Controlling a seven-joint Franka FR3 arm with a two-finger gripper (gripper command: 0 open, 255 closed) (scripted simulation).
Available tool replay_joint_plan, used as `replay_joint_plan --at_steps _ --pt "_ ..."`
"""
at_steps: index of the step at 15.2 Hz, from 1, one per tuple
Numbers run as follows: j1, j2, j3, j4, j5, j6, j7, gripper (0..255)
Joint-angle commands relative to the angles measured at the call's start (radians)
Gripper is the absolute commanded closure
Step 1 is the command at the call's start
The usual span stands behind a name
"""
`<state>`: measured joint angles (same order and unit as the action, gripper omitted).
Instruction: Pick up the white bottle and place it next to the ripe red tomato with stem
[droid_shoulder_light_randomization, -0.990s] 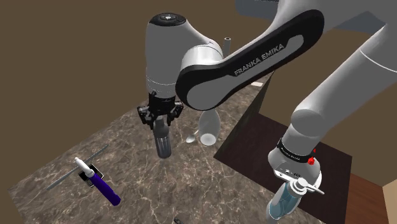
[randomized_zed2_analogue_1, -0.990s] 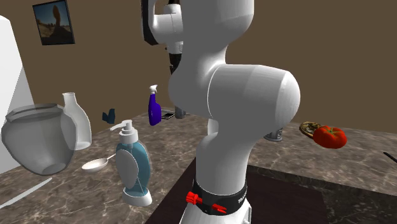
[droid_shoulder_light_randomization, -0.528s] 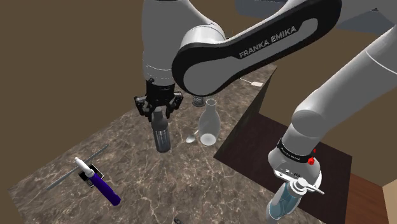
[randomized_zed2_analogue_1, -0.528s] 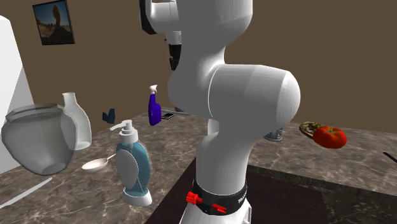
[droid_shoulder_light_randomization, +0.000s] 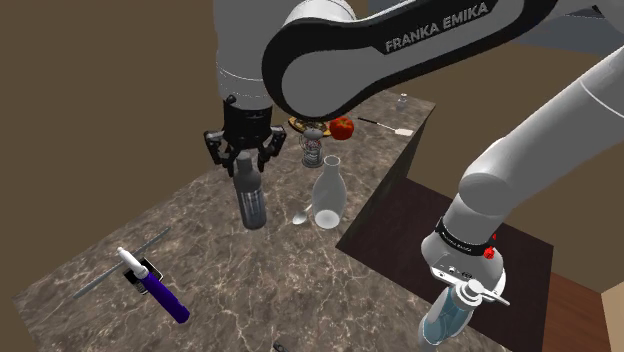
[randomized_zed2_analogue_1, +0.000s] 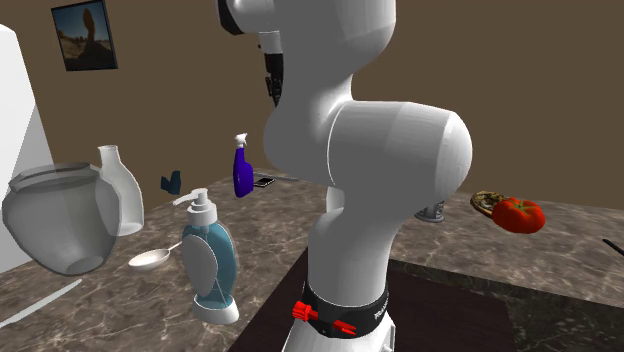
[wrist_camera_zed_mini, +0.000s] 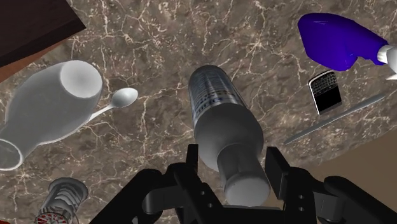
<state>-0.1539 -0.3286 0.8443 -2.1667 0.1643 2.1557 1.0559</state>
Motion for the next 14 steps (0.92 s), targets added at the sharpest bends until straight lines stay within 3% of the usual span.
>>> replay_joint_plan --at_steps 1,14 --pt "0.002 -0.009 -0.011 0.022 0.004 -0.029 -0.007 255" --pt "-0.002 -0.022 -0.046 0.183 0.001 -0.203 -0.02 255"
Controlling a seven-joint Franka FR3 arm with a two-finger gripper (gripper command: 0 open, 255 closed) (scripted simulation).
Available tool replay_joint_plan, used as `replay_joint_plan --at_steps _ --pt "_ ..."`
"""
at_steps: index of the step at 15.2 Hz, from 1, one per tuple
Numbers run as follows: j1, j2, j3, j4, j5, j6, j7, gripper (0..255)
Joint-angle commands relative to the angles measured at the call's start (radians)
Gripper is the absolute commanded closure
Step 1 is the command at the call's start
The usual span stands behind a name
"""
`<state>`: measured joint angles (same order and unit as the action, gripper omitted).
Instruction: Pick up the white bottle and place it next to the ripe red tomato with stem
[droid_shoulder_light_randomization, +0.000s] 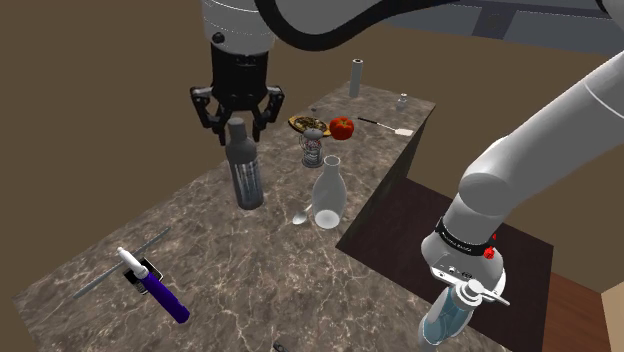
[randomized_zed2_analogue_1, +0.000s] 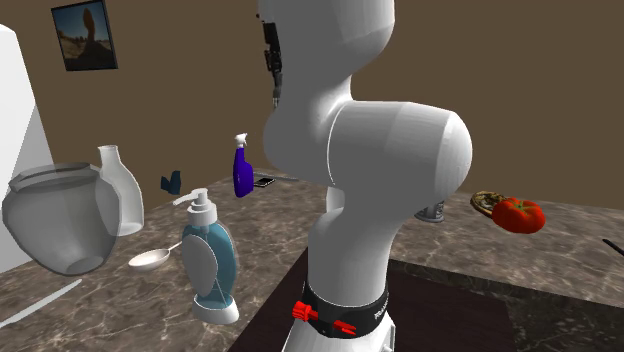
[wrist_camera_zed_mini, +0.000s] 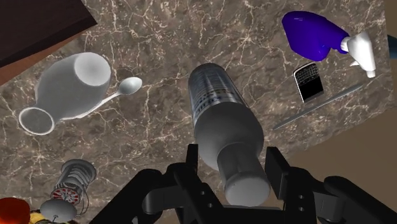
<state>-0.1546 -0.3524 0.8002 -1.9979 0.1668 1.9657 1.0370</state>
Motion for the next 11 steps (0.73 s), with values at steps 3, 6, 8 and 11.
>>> replay_joint_plan --at_steps 3,6,8,11 --pt "0.004 -0.025 -0.037 0.006 0.014 -0.031 -0.035 255" --pt "0.02 -0.098 -0.127 -0.068 0.053 -0.034 -0.129 255" --pt "0.027 -0.138 -0.182 -0.111 0.068 -0.036 -0.187 255" --pt "0.031 -0.189 -0.26 -0.169 0.079 -0.042 -0.27 255"
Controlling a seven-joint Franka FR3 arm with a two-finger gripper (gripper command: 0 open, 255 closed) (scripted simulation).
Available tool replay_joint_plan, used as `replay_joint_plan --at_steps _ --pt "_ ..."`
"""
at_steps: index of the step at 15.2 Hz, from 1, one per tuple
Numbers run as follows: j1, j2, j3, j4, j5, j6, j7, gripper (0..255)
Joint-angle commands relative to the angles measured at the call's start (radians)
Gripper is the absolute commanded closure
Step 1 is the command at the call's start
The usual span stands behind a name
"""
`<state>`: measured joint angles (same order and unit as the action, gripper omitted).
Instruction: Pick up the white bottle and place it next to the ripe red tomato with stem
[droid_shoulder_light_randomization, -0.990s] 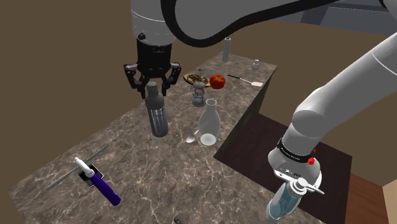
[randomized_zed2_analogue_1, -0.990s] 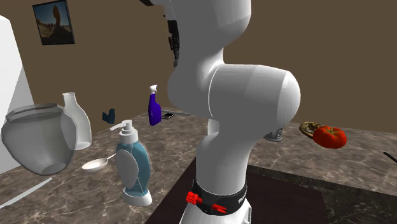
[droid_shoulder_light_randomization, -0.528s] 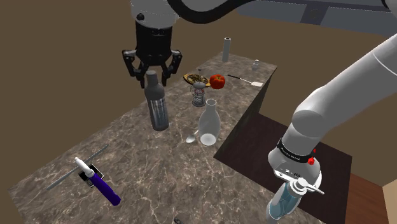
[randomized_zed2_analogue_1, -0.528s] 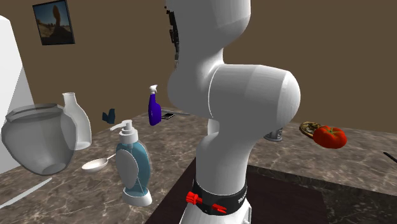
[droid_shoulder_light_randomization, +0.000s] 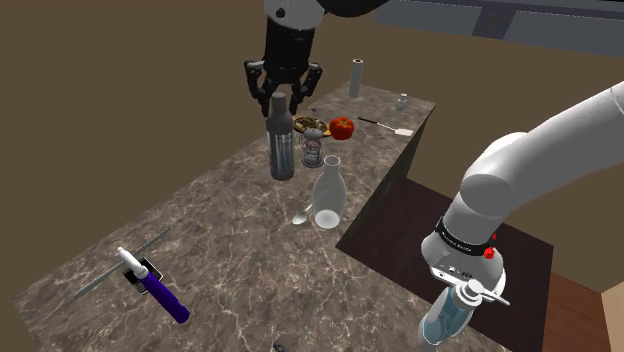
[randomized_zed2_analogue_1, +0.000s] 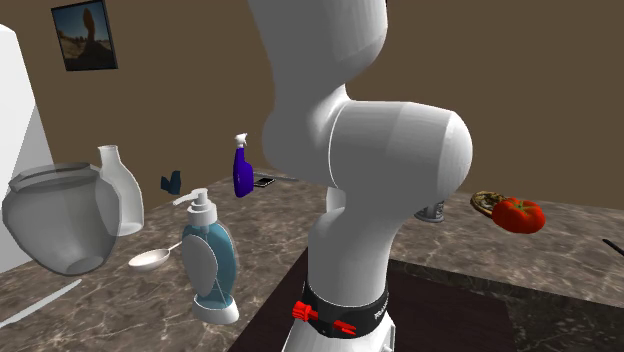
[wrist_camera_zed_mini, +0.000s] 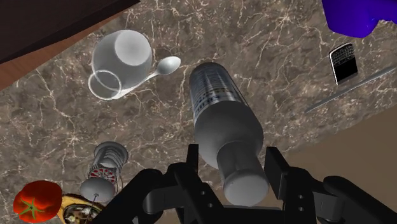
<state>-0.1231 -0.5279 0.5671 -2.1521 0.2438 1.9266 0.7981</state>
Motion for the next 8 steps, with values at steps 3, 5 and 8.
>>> replay_joint_plan --at_steps 3,5,8 --pt "-0.003 -0.055 -0.1 -0.062 0.002 -0.008 -0.11 255" --pt "-0.009 -0.076 -0.147 -0.089 -0.002 -0.012 -0.162 255" --pt "-0.022 -0.101 -0.215 -0.12 -0.013 -0.018 -0.238 255"
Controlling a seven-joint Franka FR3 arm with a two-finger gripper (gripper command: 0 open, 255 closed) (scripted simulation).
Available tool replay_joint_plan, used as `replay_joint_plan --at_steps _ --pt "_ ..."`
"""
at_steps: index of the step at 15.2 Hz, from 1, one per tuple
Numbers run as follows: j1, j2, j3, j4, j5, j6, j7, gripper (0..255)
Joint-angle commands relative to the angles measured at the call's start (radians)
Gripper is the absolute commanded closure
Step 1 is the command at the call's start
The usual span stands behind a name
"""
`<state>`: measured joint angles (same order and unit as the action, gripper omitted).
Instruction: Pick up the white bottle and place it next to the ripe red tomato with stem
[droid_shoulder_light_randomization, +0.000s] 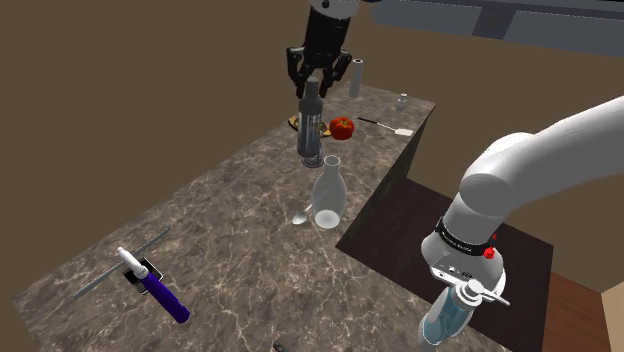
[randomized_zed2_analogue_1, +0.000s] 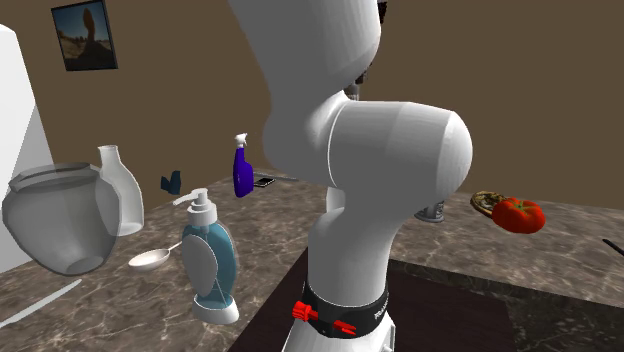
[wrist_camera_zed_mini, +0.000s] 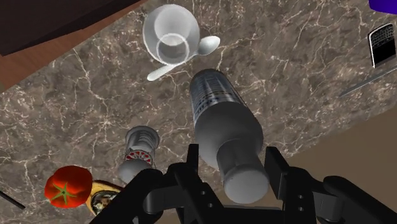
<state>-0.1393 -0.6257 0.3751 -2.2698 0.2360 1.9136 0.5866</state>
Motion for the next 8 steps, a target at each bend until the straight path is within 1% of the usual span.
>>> replay_joint_plan --at_steps 1,8 --pt "-0.011 -0.009 -0.046 -0.011 -0.011 -0.006 -0.052 255" --pt "-0.059 -0.018 -0.197 -0.037 -0.058 -0.014 -0.225 255"
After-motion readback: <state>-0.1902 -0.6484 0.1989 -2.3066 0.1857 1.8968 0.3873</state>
